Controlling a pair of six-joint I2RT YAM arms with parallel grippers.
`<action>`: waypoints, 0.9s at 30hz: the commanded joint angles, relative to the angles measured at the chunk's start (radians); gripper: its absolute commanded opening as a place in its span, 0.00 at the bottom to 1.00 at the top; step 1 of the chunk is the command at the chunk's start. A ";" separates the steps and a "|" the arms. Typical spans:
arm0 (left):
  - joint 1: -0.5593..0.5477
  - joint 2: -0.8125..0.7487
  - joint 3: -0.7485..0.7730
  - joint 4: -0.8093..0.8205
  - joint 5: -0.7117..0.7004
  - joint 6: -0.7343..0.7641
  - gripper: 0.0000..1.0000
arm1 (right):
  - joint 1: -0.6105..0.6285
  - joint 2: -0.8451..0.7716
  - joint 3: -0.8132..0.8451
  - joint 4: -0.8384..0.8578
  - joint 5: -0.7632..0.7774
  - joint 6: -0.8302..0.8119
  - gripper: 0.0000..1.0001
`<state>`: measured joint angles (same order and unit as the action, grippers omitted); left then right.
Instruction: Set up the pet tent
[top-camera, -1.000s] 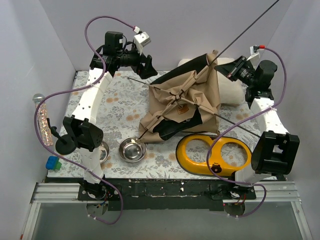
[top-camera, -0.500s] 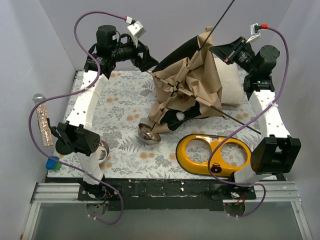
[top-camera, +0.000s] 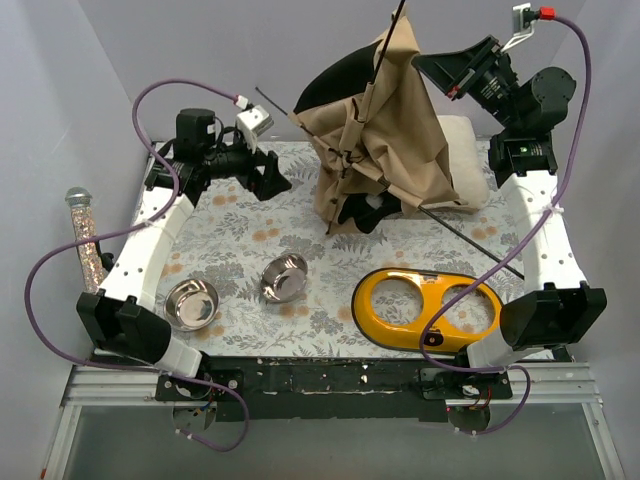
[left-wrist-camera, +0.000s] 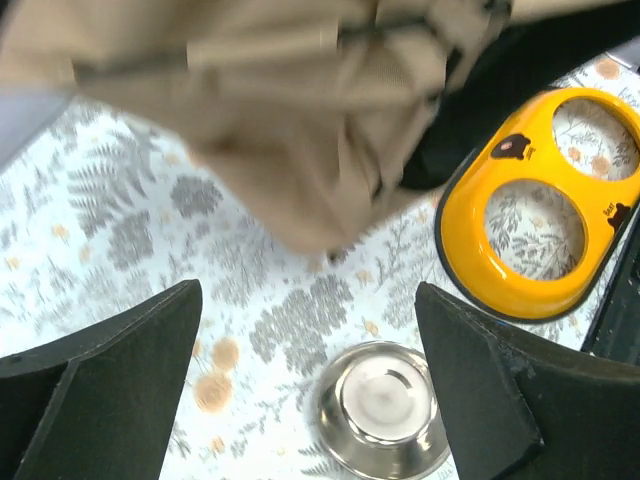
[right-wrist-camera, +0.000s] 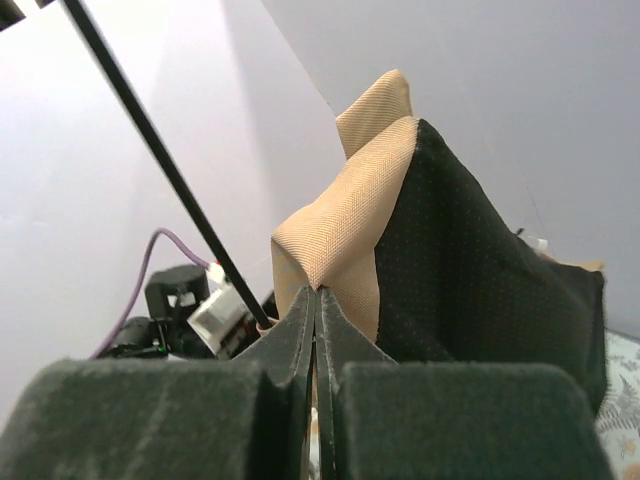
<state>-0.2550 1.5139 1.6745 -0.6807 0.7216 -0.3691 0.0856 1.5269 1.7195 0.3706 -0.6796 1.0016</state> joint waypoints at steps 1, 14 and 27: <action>0.031 -0.104 -0.110 0.027 -0.007 -0.013 0.88 | 0.002 -0.022 0.071 0.091 0.046 0.019 0.01; 0.118 0.068 0.474 0.321 0.338 -0.517 0.93 | 0.160 -0.051 -0.069 0.028 0.090 -0.262 0.01; 0.140 0.114 0.674 0.747 -0.035 -0.720 0.95 | 0.370 0.052 0.061 -0.139 0.216 -0.494 0.01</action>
<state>-0.1215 1.6291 2.2868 -0.0685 0.9360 -1.0595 0.4156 1.5467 1.6917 0.2546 -0.5175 0.6060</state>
